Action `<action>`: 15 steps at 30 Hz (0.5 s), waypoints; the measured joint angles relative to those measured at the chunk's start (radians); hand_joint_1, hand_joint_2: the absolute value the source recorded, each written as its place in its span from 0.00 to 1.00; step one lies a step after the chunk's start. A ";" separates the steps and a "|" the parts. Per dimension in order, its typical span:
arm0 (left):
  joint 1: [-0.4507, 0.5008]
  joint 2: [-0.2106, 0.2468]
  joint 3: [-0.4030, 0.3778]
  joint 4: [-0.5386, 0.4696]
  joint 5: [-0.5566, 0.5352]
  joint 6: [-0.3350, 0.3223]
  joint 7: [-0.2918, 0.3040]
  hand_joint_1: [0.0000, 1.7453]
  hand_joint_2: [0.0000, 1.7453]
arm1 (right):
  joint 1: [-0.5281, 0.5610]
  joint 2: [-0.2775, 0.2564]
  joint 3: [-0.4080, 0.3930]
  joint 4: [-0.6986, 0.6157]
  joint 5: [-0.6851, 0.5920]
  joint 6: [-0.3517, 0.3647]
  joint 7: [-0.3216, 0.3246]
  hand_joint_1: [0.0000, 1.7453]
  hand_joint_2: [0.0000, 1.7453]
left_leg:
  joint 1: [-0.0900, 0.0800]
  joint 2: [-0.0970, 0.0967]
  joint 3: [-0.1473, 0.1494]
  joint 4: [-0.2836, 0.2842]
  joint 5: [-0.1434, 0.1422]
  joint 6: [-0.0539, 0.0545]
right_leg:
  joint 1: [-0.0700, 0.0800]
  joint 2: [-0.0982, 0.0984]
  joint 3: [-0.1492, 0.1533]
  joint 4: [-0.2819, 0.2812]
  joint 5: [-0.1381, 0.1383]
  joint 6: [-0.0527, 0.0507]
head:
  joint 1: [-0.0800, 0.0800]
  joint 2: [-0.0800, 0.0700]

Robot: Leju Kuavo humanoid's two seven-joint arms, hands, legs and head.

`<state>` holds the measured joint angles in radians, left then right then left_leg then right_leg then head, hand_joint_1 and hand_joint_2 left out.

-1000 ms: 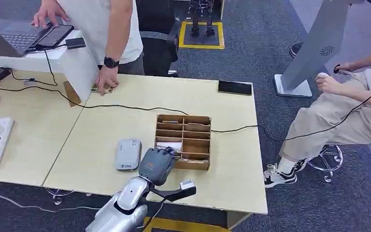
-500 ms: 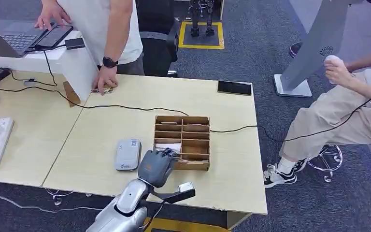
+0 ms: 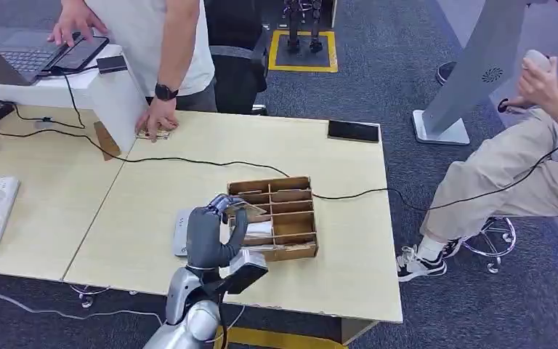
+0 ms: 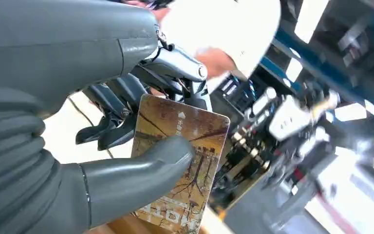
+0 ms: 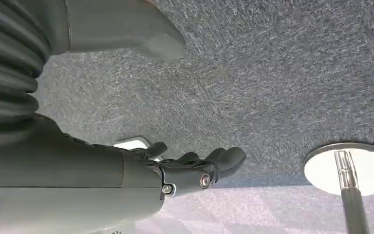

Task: Pass the card to the sensor for recognition and then transmit it.

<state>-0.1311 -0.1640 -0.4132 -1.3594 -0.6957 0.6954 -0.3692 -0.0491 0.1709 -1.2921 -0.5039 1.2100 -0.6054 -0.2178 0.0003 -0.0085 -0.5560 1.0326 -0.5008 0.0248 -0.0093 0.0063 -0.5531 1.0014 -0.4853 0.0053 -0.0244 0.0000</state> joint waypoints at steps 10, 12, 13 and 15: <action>0.004 -0.013 0.004 -0.141 0.275 -0.052 -0.009 1.00 1.00 | 0.003 0.019 0.000 -0.014 0.007 0.000 0.011 0.00 1.00 | 0.000 0.000 0.000 0.000 0.000 0.000 | 0.000 0.000 0.000 0.000 0.000 0.000 | 0.000 0.000; -0.005 -0.013 0.006 -0.151 0.304 -0.064 0.004 1.00 1.00 | 0.003 0.019 0.001 -0.014 0.008 0.000 0.011 0.00 1.00 | 0.000 0.000 0.000 0.000 0.000 0.000 | 0.000 0.000 0.000 0.000 0.000 0.000 | 0.000 0.000; -0.013 -0.013 0.010 -0.151 0.318 -0.072 0.014 1.00 1.00 | 0.003 0.020 0.002 -0.014 0.009 -0.001 0.011 0.00 1.00 | 0.000 0.000 0.000 0.000 0.000 0.000 | 0.000 0.000 0.000 0.000 0.000 0.000 | 0.000 0.000; -0.041 -0.013 0.024 -0.151 0.365 -0.094 0.037 1.00 1.00 | 0.002 0.020 0.002 -0.011 0.019 -0.005 0.011 0.00 1.00 | 0.000 0.000 0.000 0.000 0.000 0.000 | 0.000 0.000 0.000 0.000 0.000 0.000 | 0.000 0.000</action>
<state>-0.1720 -0.1770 -0.3895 -1.5103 -0.3310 0.6016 -0.3322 -0.0475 0.1907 -1.2898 -0.5154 1.2288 -0.6104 -0.2068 0.0005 -0.0085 -0.5560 1.0326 -0.5006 0.0247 -0.0092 0.0063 -0.5532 1.0015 -0.4852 0.0053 -0.0244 0.0000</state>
